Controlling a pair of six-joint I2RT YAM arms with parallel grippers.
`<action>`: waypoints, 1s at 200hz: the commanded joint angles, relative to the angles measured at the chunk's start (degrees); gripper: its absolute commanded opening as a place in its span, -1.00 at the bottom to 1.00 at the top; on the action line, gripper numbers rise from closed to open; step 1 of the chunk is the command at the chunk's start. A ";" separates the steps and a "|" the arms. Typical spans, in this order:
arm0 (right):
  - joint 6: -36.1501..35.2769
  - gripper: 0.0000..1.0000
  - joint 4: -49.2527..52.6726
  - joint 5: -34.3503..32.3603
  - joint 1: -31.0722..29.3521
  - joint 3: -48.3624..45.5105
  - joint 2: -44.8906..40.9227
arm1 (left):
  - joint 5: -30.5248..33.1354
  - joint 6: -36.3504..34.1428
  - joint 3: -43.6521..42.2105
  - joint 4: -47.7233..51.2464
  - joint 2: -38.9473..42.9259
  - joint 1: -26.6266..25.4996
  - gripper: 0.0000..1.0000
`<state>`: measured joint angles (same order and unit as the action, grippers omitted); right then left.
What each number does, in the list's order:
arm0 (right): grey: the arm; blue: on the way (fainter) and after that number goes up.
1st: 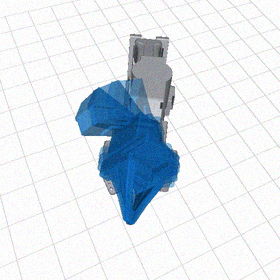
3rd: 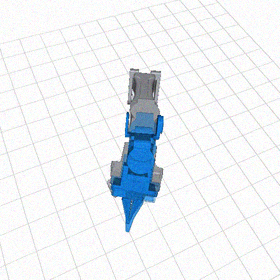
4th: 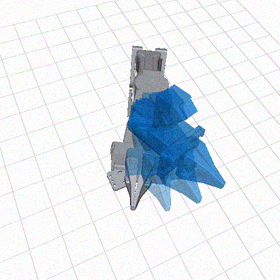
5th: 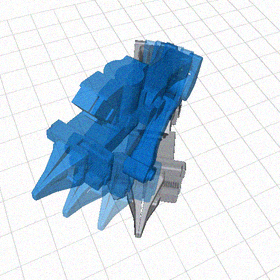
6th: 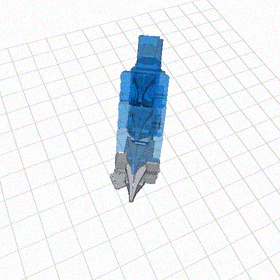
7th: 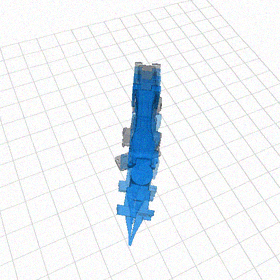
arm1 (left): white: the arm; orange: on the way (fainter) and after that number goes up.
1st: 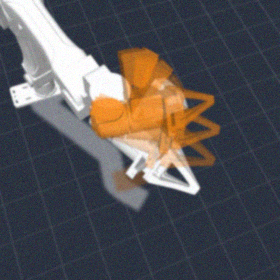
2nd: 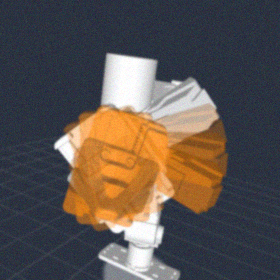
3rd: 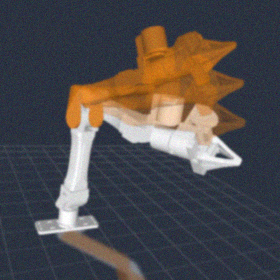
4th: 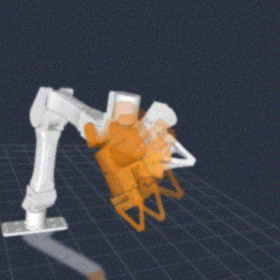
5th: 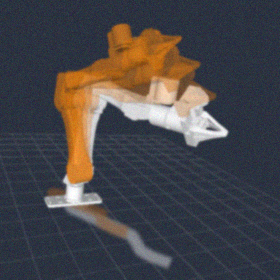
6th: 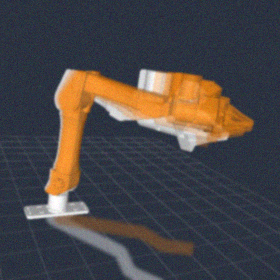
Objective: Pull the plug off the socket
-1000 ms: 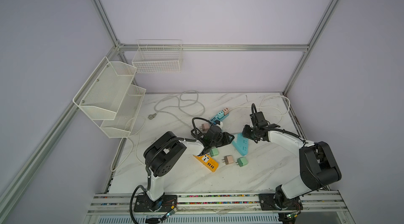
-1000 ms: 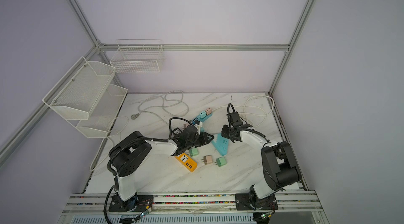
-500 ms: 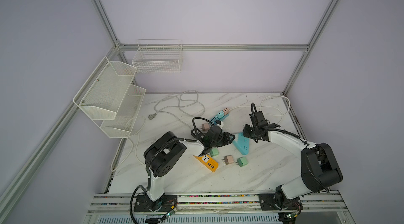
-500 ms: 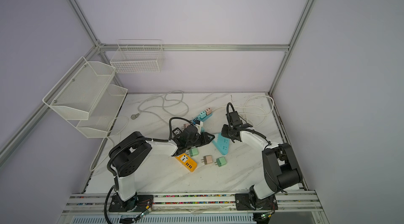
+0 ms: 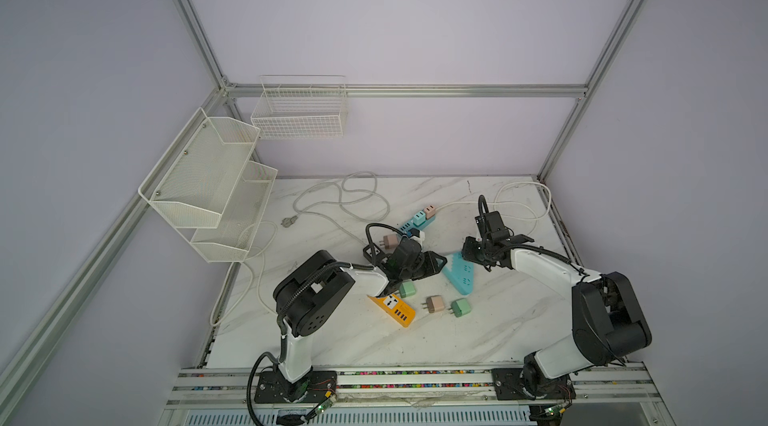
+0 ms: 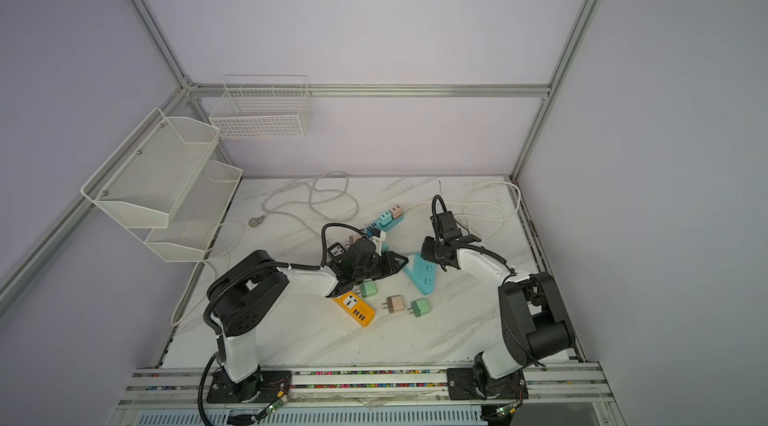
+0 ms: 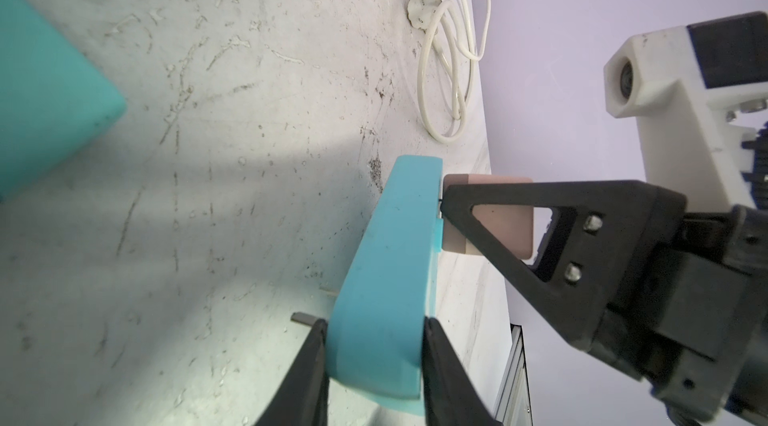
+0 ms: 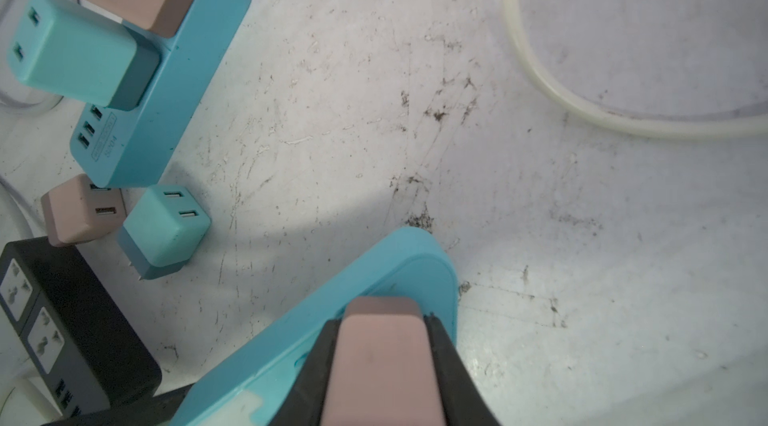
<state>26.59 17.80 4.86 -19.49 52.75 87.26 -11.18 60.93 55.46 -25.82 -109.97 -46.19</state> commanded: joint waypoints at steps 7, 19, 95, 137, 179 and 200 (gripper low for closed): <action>-1.05 -0.75 -2.19 3.63 1.54 0.82 -2.34 | 3.69 -0.04 -2.48 7.09 -1.25 0.49 -0.80; -1.39 -0.75 -2.58 5.68 3.18 0.06 -2.87 | 4.09 0.06 -2.98 6.76 -0.92 0.45 -0.80; 0.30 -0.77 -1.79 1.20 -1.07 1.83 -3.37 | 3.50 0.16 -1.43 6.77 -1.95 0.49 -0.81; -1.24 -0.76 -2.45 6.24 3.08 0.22 -3.71 | 4.07 0.16 -2.65 6.89 -1.30 0.47 -0.82; 0.00 -0.78 -4.29 8.61 4.43 -0.87 -4.02 | 3.74 0.25 -2.95 6.49 -1.33 0.51 -0.82; 0.65 -0.78 -3.49 3.79 0.57 0.22 -4.00 | 3.16 0.22 -2.05 6.42 -1.95 0.45 -0.82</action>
<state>26.28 16.93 11.42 -15.97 51.62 86.56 -11.40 61.06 55.37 -26.26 -109.97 -46.22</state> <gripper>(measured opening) 0.305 0.309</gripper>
